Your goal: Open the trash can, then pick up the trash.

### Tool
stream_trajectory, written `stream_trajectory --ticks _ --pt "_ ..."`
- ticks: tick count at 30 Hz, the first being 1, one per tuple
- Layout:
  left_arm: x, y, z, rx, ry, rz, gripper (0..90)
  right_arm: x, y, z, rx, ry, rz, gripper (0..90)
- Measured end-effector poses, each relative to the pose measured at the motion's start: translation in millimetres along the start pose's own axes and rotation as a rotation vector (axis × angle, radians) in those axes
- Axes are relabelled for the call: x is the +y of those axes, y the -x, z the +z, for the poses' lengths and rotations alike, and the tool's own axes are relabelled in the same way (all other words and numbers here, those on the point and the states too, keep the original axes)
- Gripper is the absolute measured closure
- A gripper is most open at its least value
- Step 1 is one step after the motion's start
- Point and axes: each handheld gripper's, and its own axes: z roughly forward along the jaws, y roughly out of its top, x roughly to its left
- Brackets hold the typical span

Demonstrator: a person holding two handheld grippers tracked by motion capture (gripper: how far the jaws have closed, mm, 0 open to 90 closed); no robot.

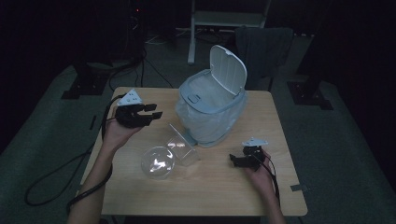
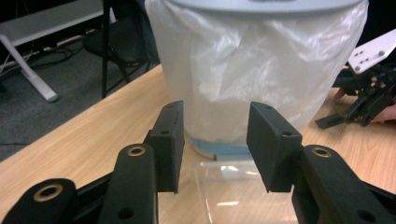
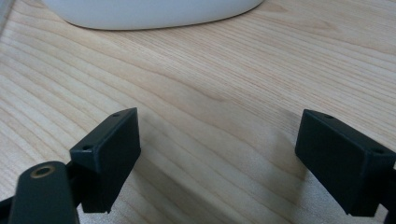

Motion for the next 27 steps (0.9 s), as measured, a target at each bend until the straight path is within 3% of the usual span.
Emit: stream_trajectory --ticks 9,17,21,24,27 --pt "-18.1 0.1 2.5 0.010 -0.010 -0.033 52.3 -0.1 -0.2 -0.1 -0.002 0.000 0.001 13.2" --pt "-29.1 0.0 15.7 0.004 -0.026 -0.053 50.7 -0.3 -0.5 -0.5 -0.002 0.000 -0.001 14.7" --pt "-32.7 -2.2 23.7 0.002 -0.038 -0.071 50.8 -2.8 -2.6 -4.4 0.002 0.027 -0.005 31.9" --pt "-37.1 -3.7 29.0 -0.002 -0.054 -0.082 50.9 -3.9 -5.8 -5.9 -0.005 0.033 0.006 38.4" --pt "-42.4 -4.6 32.0 -0.002 -0.065 -0.092 51.1 -1.9 -9.9 -8.1 0.001 0.018 -0.005 51.7"
